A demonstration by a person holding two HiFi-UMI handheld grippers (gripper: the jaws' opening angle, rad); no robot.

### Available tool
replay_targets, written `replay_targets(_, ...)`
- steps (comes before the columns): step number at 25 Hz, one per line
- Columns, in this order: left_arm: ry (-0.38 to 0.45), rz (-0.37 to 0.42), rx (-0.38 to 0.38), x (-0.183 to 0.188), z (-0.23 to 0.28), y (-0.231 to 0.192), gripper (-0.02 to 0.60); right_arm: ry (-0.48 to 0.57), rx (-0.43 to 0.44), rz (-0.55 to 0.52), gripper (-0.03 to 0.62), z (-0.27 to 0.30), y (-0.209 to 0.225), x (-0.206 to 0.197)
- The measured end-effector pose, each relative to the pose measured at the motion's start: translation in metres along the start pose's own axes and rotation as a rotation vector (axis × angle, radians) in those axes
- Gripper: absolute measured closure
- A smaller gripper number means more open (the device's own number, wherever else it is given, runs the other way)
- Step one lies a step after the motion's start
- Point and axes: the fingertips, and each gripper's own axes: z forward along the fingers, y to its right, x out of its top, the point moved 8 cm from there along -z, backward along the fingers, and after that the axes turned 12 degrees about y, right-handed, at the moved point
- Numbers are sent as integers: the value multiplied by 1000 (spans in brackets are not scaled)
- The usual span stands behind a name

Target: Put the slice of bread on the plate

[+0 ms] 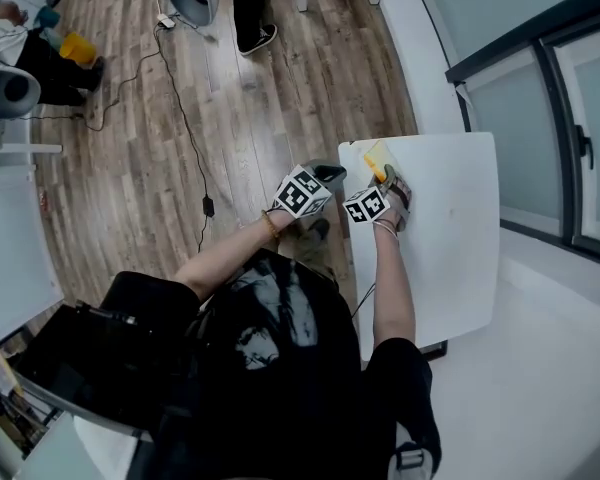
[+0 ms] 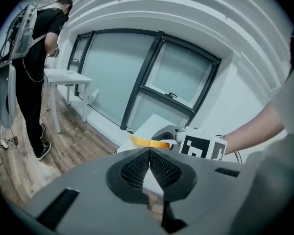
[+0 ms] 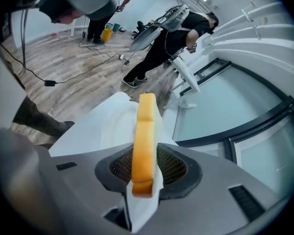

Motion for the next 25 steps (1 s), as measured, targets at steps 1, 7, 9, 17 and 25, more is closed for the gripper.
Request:
replay_targets(1,-2,-2,4,-1,-2,-1,575,0,18,3,496,0,-4,0)
replay_targets(7,-6,-35,-3,-3,-7,-5,575,40,311,219,252,-7,-17,9)
replay_targets(9,-4,-35,-14,0,-6,-2,575,45,337,254,246,-12,-18,8)
replay_targets(17,48,58,-53,15,-25,24,575,271,-25,567,588,-113,6,8)
replay_targets(25,139,148,-97,32,-63,54,575,425,-310,1234,588,-218,14,-36)
